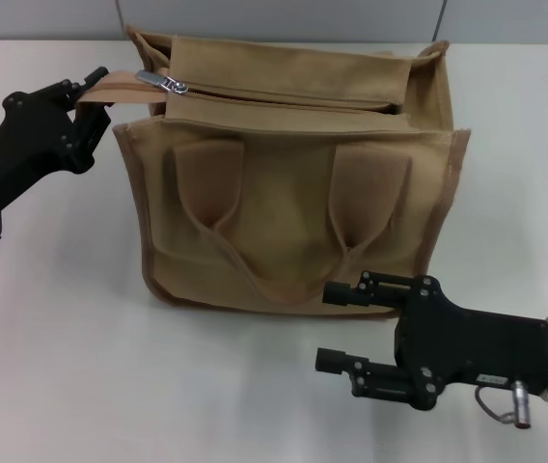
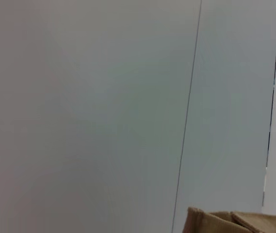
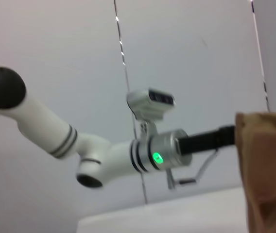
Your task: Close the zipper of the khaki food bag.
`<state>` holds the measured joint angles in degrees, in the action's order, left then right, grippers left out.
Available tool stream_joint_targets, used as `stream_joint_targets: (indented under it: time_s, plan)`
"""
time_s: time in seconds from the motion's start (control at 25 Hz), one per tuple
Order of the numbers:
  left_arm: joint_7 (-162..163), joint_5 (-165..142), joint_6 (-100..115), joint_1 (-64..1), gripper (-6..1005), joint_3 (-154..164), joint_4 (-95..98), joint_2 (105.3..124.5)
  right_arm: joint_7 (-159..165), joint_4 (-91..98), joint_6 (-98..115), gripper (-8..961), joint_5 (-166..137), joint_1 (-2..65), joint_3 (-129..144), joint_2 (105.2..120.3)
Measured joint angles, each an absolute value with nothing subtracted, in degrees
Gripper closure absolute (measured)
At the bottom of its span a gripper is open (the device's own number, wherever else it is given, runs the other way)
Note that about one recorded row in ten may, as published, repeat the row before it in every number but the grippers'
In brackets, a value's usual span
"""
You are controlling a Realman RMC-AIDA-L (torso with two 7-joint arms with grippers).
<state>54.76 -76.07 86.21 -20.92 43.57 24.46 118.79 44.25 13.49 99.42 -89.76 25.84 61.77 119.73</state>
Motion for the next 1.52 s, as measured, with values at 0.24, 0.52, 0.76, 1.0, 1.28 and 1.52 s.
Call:
stream_joint_targets:
  time_s: [0.24,0.52,0.76,1.0,1.28,1.52]
  plan:
    - [58.2,-76.1,86.4,-21.6,984,43.8,23.9,118.68,44.3,13.6,103.5,314,-83.7,25.6,61.1,119.61]
    - [62.0,-76.0,87.3,-21.7,984,44.0,23.9,118.81,47.2,13.8,101.9,314,-76.9,28.5,61.1,119.61]
    - [62.4,-75.9,88.7,-22.0,984,44.0,23.9,118.98,44.9,17.0,97.2,315,-73.3,32.8,61.4,119.78]
    - [62.5,-76.1,88.8,-22.5,984,44.4,23.2,119.07,30.8,16.3,91.5,315,-68.9,37.8,61.8,119.87]
    - [62.5,-76.0,89.6,-22.9,984,44.7,22.3,119.05,4.8,10.1,88.7,315,-66.9,41.7,61.8,119.89]
    - [63.2,-76.0,90.1,-23.3,984,44.7,22.3,119.04,-12.7,2.7,87.6,315,-66.5,45.0,61.3,119.88]
